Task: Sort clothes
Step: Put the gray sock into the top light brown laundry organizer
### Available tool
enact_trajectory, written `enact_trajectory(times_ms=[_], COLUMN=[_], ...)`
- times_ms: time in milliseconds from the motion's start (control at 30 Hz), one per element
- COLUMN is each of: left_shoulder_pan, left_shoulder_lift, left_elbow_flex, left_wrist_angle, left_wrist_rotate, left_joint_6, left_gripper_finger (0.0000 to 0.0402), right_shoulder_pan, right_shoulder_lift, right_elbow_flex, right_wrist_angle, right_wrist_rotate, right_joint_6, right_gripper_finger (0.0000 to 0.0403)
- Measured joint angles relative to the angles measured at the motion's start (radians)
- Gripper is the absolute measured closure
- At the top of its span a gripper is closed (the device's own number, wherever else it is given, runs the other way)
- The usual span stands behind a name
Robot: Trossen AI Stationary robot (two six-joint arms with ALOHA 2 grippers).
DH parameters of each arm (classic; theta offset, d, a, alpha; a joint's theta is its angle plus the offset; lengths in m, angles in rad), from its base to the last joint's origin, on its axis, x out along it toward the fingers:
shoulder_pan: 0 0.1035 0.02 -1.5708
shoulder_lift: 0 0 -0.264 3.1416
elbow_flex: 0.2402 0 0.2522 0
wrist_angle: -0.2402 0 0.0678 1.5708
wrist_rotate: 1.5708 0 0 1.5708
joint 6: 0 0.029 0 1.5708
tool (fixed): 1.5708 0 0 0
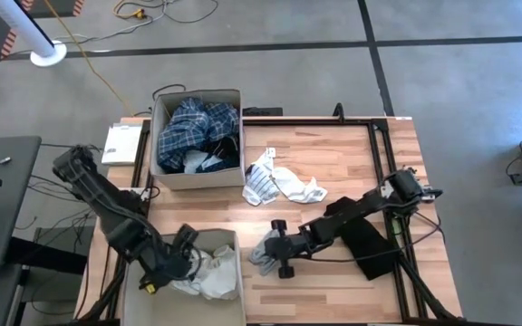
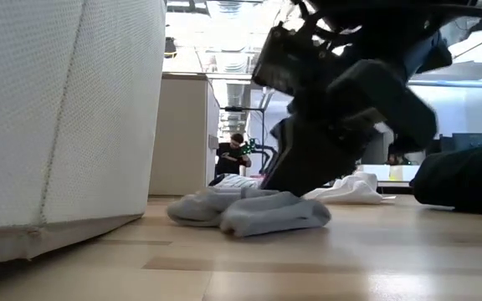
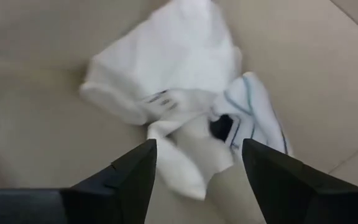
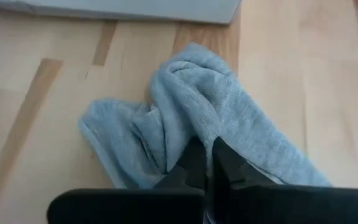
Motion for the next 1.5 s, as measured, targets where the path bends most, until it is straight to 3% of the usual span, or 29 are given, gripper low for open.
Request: enact_trajectory(times_ms=[200,733,1000,1500], left_shoulder_pan=[-0.033,-0.114,-0.123,-0.124], left_shoulder_lift=[-0.057,-0.216,-0.263,-0.276], left_elbow_flex=[0.062,0.068,0.068,0.066], left_wrist_angle=[-0.117,-0.064,-0.081,-0.316], left_wrist_rotate=[-0.189,-0.587,-0.643,-0.704], left_joint_6=[-0.076,-0.083,-0.101,-0.262], left_gripper_finger=[0.0168,0.0168,0.0168,0.0168], right_shoulder_pan=[0.009,0.08,0.062,-0.046], right_shoulder_lift=[-0.114,-0.475,-0.566,-0.59], right_elbow_flex=[-0.002,-0.001,0.0,0.0], right_wrist_angle=[-0.064,-0.122,-0.021,0.159], right_wrist_rotate=[0.062,0.28,0.292,0.277], right_joint_6=[-0.052,-0.277,-0.438,-0.642], right_gripper_finger=[0.0399,0.0402,0.0402,0.0402])
